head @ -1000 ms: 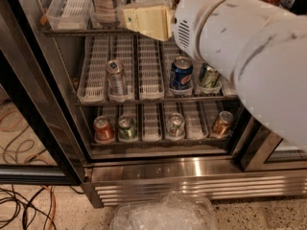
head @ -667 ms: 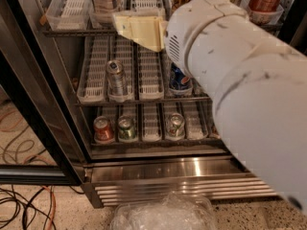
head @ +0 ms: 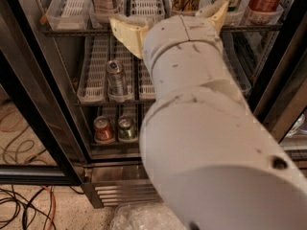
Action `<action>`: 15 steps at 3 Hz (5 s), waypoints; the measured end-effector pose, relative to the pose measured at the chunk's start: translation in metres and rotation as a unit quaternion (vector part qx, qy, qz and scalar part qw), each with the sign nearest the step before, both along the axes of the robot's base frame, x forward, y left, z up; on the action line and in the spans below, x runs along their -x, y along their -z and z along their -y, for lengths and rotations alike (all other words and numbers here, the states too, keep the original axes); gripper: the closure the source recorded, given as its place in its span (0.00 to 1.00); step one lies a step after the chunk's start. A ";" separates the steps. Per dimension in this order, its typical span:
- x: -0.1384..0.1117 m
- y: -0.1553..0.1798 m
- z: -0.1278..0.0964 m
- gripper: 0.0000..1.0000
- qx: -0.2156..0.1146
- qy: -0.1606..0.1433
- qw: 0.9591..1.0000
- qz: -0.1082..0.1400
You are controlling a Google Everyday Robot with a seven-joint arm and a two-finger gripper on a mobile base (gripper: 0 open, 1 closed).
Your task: Pick orange can from top shelf of fridge
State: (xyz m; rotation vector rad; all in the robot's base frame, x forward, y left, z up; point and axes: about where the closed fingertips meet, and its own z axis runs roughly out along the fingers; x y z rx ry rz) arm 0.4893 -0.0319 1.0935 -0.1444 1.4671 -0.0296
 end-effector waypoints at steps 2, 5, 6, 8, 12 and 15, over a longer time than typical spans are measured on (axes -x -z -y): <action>-0.026 0.007 0.015 0.00 -0.038 0.059 0.998 -0.003; -0.043 0.013 0.016 0.03 -0.052 0.079 0.996 0.012; -0.056 0.019 0.020 0.09 -0.050 0.086 0.995 0.015; -0.080 0.020 0.029 0.19 -0.039 0.095 0.994 0.028; -0.132 0.011 0.047 0.28 -0.029 0.099 0.993 0.056; -0.157 0.021 0.051 0.29 -0.034 0.083 0.995 0.036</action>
Offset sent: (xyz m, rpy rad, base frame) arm 0.0168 -0.0042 -0.0062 0.0797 0.0080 -0.0502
